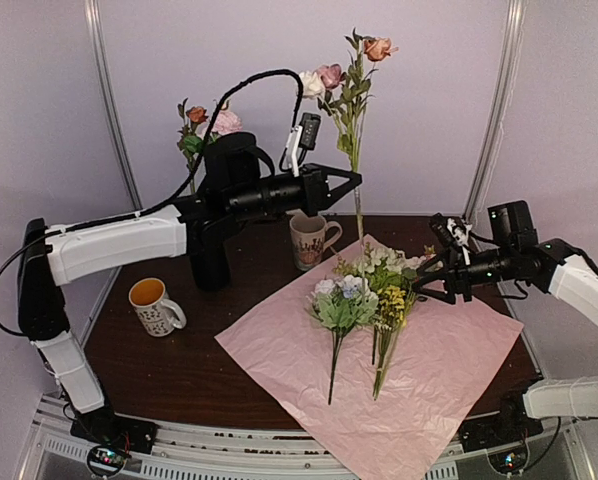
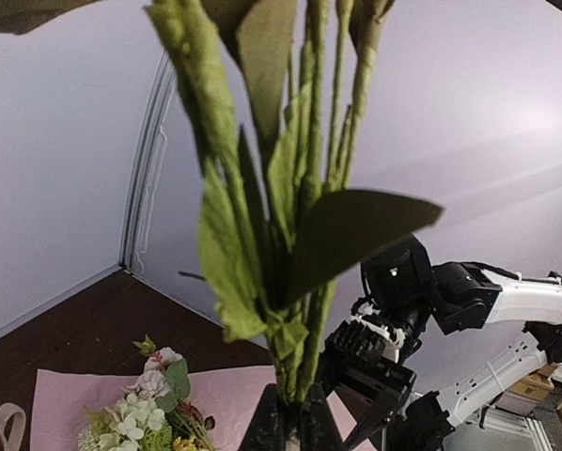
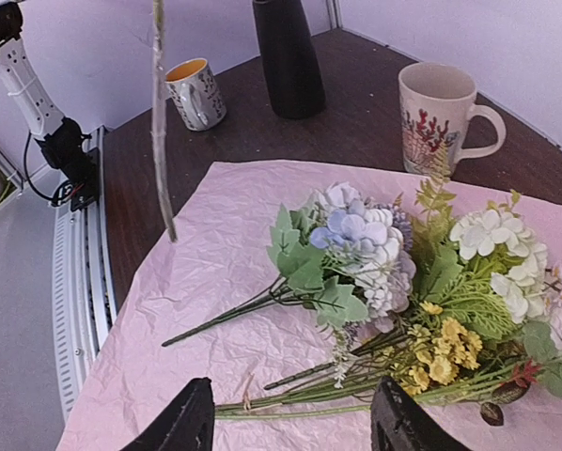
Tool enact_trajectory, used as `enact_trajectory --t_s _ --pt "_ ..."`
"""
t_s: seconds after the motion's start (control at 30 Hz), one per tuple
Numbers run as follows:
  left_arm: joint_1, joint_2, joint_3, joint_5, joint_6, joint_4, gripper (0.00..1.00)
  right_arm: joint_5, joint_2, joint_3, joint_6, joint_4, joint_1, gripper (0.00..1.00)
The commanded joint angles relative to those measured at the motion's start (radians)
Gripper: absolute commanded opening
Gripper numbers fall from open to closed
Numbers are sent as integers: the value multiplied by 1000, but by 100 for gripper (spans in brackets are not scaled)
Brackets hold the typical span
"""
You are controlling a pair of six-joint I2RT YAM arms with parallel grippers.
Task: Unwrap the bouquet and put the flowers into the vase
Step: Pass from the right arm to the left, then place the fake flower in the vase.
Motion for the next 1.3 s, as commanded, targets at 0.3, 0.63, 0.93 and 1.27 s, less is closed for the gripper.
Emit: enact_trajectory --t_s 0.3,0.63,0.93,1.27 --pt "106 -357 -137 -417 387 -461 0 155 -68 -80 -125 56 -71 58" --pt "331 -465 -121 -485 488 -409 0 180 -41 -58 -110 49 -69 58" --pt "499 -389 -58 -401 478 -317 0 182 -28 -54 -117 45 -70 59" --pt "580 -303 -66 -325 436 -204 0 180 -35 -55 -132 37 -70 60"
